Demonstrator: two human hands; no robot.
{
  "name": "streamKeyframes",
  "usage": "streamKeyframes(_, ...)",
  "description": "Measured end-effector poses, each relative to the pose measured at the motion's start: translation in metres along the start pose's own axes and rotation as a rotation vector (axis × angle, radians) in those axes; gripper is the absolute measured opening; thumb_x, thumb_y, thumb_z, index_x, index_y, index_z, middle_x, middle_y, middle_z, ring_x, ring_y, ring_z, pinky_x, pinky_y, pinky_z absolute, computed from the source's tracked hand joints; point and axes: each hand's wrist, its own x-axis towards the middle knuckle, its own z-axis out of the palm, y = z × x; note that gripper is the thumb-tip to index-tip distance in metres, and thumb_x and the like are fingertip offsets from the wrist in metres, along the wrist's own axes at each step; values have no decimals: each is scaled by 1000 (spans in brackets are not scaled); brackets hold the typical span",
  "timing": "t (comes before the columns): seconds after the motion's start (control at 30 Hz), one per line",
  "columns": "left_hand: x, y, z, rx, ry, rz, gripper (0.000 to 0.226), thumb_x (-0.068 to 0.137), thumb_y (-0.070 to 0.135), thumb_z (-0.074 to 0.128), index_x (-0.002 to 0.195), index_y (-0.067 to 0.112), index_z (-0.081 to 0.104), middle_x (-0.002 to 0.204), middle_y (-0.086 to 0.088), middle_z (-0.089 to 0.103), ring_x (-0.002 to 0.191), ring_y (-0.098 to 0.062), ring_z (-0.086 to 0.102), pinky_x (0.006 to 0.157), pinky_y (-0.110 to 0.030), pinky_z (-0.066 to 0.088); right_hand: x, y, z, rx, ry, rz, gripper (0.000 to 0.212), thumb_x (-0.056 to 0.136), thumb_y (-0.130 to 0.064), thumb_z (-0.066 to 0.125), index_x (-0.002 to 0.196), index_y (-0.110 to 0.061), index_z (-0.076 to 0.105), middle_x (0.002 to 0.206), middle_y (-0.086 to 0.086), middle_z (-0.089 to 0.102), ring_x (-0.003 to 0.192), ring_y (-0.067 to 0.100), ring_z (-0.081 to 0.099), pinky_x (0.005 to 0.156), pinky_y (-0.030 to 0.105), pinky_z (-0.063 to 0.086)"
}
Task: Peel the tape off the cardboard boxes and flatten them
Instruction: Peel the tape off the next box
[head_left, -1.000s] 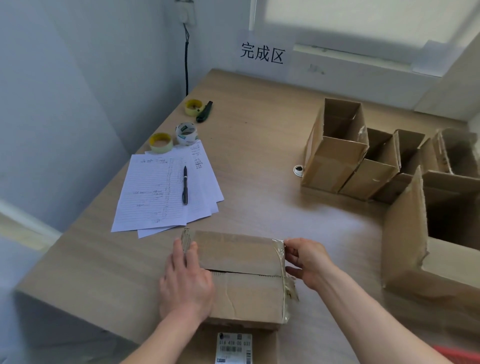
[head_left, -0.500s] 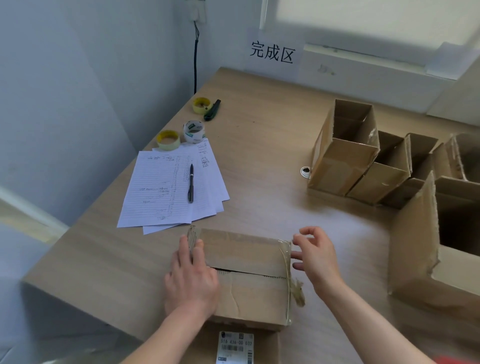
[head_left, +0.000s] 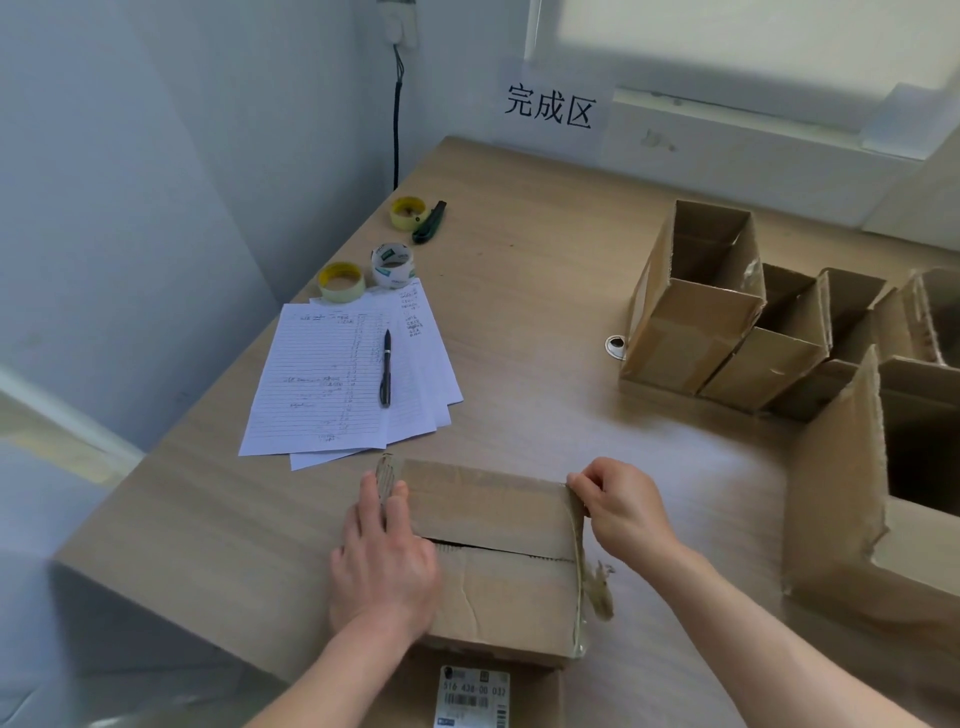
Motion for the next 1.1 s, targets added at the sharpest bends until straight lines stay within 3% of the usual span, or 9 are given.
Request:
streamKeyframes(0.1, 0, 0, 1, 7, 3, 5, 60, 93, 34, 33, 151, 28, 19, 165, -3, 2, 145, -22, 23, 104, -39, 38, -6, 2, 6, 69, 79, -48, 34, 98, -29, 57, 71, -9, 57, 70, 2, 60, 72, 25, 55, 63, 36, 39)
streamKeyframes(0.27, 1, 0, 0, 23, -6, 6, 61, 94, 34, 33, 152, 28, 15, 165, -3, -2, 146, -22, 20, 105, -39, 37, -23, 8, 8, -248, 376, -548, 28, 90, -14, 70, 69, -5, 55, 73, 9, 53, 57, 32, 50, 45, 39, 40)
streamKeyframes(0.4, 2, 1, 1, 32, -13, 19, 60, 95, 35, 33, 152, 27, 14, 165, -3, -3, 146, -22, 19, 105, -40, 37, -33, 12, 15, -192, 372, -603, 27, 90, -16, 69, 71, -9, 52, 78, 4, 51, 62, 25, 49, 46, 39, 41)
streamKeyframes(0.57, 3, 4, 1, 33, -26, 75, 61, 95, 35, 33, 152, 30, 14, 165, 0, -5, 147, -21, 16, 107, -40, 36, -52, 43, 15, 204, 228, -346, 29, 95, -18, 64, 67, -20, 54, 83, -9, 52, 78, 13, 55, 68, 33, 44)
streamKeyframes(0.67, 5, 5, 3, 38, -25, 122, 61, 94, 36, 34, 152, 31, 14, 165, 1, -5, 147, -21, 14, 106, -41, 37, -54, 43, 16, 534, 216, -45, 39, 95, -29, 65, 60, -11, 60, 76, 1, 61, 75, 24, 61, 73, 48, 52)
streamKeyframes(0.73, 5, 5, 4, 37, -26, 124, 61, 94, 36, 34, 151, 31, 13, 164, 1, -5, 147, -21, 14, 106, -41, 38, -54, 35, 19, 683, 231, 137, 42, 90, -22, 72, 54, -7, 56, 72, 15, 65, 73, 32, 64, 78, 56, 55)
streamKeyframes(0.8, 5, 5, 3, 36, -28, 120, 61, 94, 35, 34, 151, 30, 14, 165, 0, -5, 147, -22, 14, 105, -42, 39, -55, 31, 23, 799, 244, 236, 37, 83, -9, 76, 52, -9, 56, 73, 17, 69, 75, 27, 68, 80, 55, 57)
streamKeyframes(0.97, 6, 6, 3, 32, -25, 112, 61, 93, 32, 35, 152, 29, 17, 165, 1, -3, 146, -22, 15, 106, -43, 39, -62, 38, 24, 1318, 194, 409, 26, 84, 6, 67, 64, -4, 55, 75, 17, 68, 69, 24, 69, 62, 30, 61)
streamKeyframes(1.1, 6, 6, 2, 28, -23, 109, 61, 93, 31, 35, 152, 28, 17, 165, 0, -3, 146, -23, 16, 107, -44, 38, -65, 37, 24, 1532, 182, 527, 4, 83, 9, 61, 82, 5, 62, 70, 15, 66, 58, 22, 67, 53, 28, 58)
